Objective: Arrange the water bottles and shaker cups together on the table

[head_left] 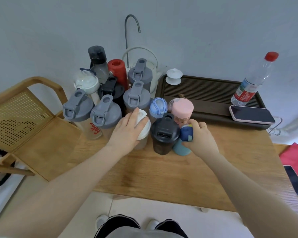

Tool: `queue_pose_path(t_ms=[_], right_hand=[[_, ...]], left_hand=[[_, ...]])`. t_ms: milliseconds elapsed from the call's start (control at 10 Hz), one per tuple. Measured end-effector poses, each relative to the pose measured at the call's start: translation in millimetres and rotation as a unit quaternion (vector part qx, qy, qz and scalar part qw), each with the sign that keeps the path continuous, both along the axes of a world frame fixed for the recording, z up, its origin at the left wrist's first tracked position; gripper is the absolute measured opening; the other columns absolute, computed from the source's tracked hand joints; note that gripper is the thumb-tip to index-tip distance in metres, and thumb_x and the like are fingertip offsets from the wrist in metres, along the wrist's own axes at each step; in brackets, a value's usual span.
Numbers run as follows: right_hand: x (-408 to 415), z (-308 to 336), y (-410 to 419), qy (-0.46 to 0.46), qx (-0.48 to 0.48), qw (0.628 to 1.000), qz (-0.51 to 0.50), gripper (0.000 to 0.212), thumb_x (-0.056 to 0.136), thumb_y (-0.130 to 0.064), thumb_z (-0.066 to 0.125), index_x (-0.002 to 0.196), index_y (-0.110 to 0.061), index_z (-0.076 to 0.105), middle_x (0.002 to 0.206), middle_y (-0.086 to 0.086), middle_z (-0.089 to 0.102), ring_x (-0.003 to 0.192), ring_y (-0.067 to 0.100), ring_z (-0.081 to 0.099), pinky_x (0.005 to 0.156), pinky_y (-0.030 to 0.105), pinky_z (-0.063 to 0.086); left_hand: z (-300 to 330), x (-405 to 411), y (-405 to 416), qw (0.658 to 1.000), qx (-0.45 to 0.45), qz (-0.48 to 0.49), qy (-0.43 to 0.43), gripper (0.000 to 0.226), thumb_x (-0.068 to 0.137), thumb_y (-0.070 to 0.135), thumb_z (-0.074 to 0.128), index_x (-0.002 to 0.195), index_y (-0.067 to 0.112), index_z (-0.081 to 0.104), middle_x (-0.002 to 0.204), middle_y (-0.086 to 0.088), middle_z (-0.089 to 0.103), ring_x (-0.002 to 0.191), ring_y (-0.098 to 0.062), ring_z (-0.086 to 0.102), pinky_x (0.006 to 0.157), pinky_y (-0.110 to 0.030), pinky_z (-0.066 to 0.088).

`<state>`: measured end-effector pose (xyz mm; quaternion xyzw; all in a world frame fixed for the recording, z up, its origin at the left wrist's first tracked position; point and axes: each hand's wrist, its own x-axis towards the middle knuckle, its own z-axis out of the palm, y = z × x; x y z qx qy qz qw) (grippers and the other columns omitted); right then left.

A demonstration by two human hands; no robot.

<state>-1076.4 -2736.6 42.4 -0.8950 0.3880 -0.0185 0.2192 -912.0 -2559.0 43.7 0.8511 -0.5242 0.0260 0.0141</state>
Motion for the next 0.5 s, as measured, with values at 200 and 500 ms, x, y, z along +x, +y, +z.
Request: queue_pose_path(t_ms=[200,500], right_hand=[[1.8,5.1,2.5,0.021,0.012,1.000,-0.001,0.085,0.071,-0.031,0.077,0.140,-0.021,0.028,0.133,0.012,0.041,0.122,0.034,0.044,0.096,0.044,0.045],[-9.2,25.8,57.2,-0.027,-0.116,0.992,-0.029,0.093,0.079,-0.051,0.062,0.147,-0.012,0.013,0.158,0.011,0.012,0.146,0.028,0.007,0.117,0.043,0.018]], left_hand=[[6.4,0.3,0.2,1.000,0.002,-0.020,0.009,0.079,0.072,0.021,0.072,0.140,0.016,0.031,0.152,-0.019,0.020,0.132,-0.041,0.030,0.106,-0.050,0.033],[35.4,-2.4,46.6,0.992,-0.067,-0.090,0.061,0.066,0.085,0.033,0.058,0.142,0.017,0.027,0.156,-0.014,0.007,0.139,-0.036,0.018,0.109,-0.049,0.027]])
